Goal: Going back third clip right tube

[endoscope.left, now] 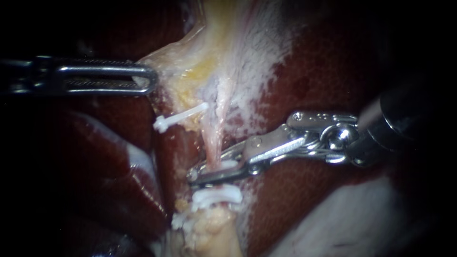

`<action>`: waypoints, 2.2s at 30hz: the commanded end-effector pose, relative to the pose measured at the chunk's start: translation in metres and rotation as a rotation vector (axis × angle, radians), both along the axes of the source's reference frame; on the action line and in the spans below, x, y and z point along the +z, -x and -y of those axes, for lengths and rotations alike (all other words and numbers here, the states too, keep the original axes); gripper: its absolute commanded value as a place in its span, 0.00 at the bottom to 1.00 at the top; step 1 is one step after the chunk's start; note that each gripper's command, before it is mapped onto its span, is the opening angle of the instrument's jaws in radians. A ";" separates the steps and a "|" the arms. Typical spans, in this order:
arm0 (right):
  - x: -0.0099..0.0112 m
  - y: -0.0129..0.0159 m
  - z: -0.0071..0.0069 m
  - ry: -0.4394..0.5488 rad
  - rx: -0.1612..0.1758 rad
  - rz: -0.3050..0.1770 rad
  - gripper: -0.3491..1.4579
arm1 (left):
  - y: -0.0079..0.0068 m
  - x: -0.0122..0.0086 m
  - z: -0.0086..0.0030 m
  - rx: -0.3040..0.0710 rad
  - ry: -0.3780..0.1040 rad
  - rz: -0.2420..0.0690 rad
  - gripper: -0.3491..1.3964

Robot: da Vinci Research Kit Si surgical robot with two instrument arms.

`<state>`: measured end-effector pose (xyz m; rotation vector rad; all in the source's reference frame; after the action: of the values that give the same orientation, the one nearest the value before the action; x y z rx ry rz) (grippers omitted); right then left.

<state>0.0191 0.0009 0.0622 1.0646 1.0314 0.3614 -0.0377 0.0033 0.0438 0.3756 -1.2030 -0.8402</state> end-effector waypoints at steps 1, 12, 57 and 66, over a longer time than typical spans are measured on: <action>0.0000 0.0000 0.0000 0.000 0.000 0.000 0.00 | 0.0000 0.0000 0.0000 0.000 0.000 0.000 0.00; 0.0000 0.0000 0.0000 0.049 0.027 -0.007 0.24 | -0.0001 0.0000 0.0000 0.000 0.000 0.000 0.00; -0.0082 0.0151 -0.0053 0.530 0.181 -0.047 0.52 | -0.0008 0.0014 -0.0005 -0.002 0.002 -0.003 0.00; -0.0088 0.0143 -0.0046 0.524 0.173 -0.055 0.52 | -0.0006 0.0021 -0.0006 -0.003 0.004 -0.004 0.00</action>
<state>0.0048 0.0055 0.0533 0.5179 1.1888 0.1832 -0.0371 0.0039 0.0460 0.3686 -1.2029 -0.8402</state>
